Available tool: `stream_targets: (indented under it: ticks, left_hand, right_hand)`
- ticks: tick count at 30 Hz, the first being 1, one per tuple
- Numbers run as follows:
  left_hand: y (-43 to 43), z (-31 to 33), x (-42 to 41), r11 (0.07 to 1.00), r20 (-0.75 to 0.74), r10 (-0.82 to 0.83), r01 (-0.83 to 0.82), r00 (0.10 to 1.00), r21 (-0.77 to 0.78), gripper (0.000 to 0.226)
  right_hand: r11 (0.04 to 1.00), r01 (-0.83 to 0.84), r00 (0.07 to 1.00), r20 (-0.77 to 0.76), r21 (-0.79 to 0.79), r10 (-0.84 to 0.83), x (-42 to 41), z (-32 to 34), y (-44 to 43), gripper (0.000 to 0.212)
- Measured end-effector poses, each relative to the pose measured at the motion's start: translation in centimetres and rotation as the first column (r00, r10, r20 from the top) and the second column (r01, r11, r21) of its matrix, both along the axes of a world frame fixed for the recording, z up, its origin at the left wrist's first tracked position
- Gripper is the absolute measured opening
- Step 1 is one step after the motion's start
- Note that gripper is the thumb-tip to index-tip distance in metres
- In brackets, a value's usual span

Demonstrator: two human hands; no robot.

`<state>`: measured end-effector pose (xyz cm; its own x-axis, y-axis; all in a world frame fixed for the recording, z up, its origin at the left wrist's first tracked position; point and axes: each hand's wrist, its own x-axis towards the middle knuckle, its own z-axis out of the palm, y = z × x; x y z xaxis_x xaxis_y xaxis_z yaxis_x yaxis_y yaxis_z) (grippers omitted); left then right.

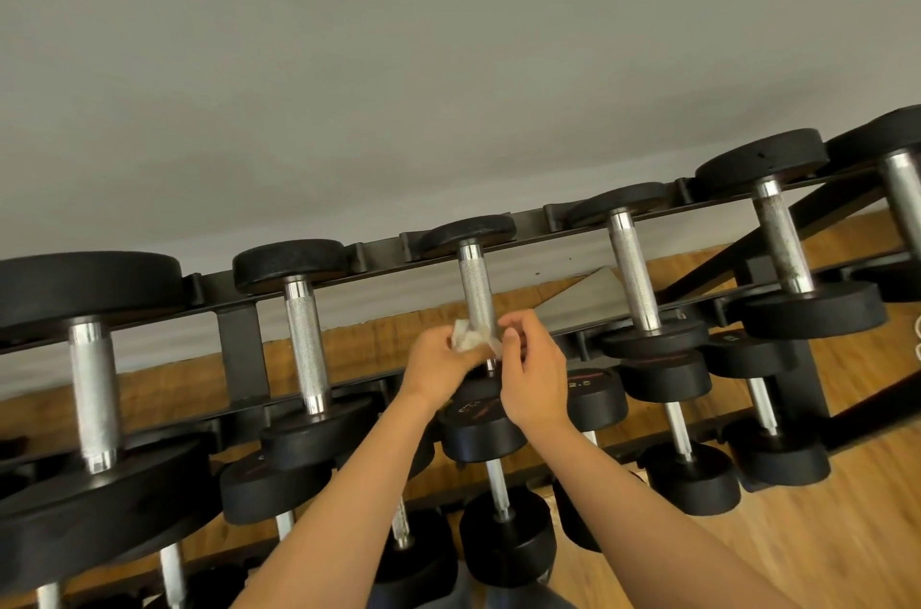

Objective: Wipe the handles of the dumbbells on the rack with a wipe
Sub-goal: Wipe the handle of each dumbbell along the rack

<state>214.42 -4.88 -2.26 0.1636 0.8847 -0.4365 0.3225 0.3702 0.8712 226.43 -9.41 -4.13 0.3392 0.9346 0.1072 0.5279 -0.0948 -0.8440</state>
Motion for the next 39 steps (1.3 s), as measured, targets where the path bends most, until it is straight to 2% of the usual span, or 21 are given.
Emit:
stream_targets:
  ticks: [2,4,7,9,12,15,20,23,26,28,30,33,36,39]
  left_hand:
    - [0.0,0.2,0.1,0.996,-0.036,-0.085,0.084,0.996,-0.031,0.009]
    - [0.2,0.1,-0.4,0.996,-0.073,-0.094,0.094,0.993,-0.006,0.010]
    - [0.1,0.3,-1.2,0.997,-0.081,-0.077,0.077,0.994,-0.006,0.013]
    - [0.2,0.5,-1.4,0.992,-0.106,-0.123,0.122,0.987,-0.021,0.015]
    - [0.7,1.1,-0.7,0.979,-0.201,-0.203,0.200,0.958,-0.035,0.024]
    - [0.5,1.4,0.1,0.986,-0.239,-0.165,0.168,0.957,-0.009,0.029]
    - [-1.3,1.3,-0.7,0.990,-0.219,-0.020,0.050,0.976,0.132,0.017]
    - [-1.9,2.2,-1.0,0.987,-0.184,-0.005,0.035,0.983,0.160,0.013]
    - [-3.0,4.0,-1.1,0.978,-0.054,-0.023,0.034,0.998,0.204,0.016]
    - [-3.8,5.0,-1.0,0.965,-0.018,-0.057,0.059,0.998,0.254,0.014]
    - [-4.4,5.7,-0.8,0.953,-0.040,-0.083,0.092,0.996,0.288,0.020]
    - [-4.5,6.1,-0.5,0.954,-0.074,-0.135,0.150,0.988,0.261,0.040]
    - [-4.6,6.2,-1.0,0.943,-0.073,-0.191,0.204,0.979,0.262,0.049]
    - [-5.1,5.9,-2.0,0.935,-0.084,-0.162,0.180,0.983,0.305,0.038]
  right_hand:
    - [1.000,-0.007,1.000,0.010,-0.007,0.007,0.1,0.1,-0.1,0.035]
    - [1.000,-0.018,1.000,0.009,-0.011,0.018,0.1,0.1,-0.1,0.035]
    - [1.000,-0.008,1.000,0.007,-0.018,0.008,0.1,0.1,-0.1,0.024]
    - [1.000,0.002,1.000,0.004,-0.029,-0.001,0.1,0.2,-0.1,0.016]
    - [0.999,0.009,1.000,0.000,-0.051,-0.009,0.0,0.4,0.0,0.016]
    - [0.996,0.010,1.000,-0.011,-0.085,-0.011,0.0,0.7,0.0,0.015]
    - [0.987,-0.018,0.986,-0.165,-0.160,-0.009,0.3,1.8,-0.2,0.014]
    - [0.985,-0.030,0.963,-0.269,-0.169,-0.017,0.4,2.8,-0.9,0.016]
    - [0.986,-0.124,0.950,-0.301,-0.114,0.085,0.7,3.9,-2.1,0.028]
    - [0.975,-0.209,0.938,-0.298,-0.071,0.179,0.7,4.4,-2.9,0.036]
    - [0.969,-0.242,0.932,-0.292,-0.058,0.215,0.5,4.9,-3.4,0.033]
    - [0.963,-0.258,0.918,-0.332,-0.083,0.218,0.6,5.7,-3.3,0.016]
    - [0.985,-0.153,0.941,-0.317,-0.084,0.119,1.3,6.4,-3.3,0.003]
    - [0.995,-0.003,0.960,-0.278,-0.096,-0.024,2.3,6.3,-3.9,0.011]
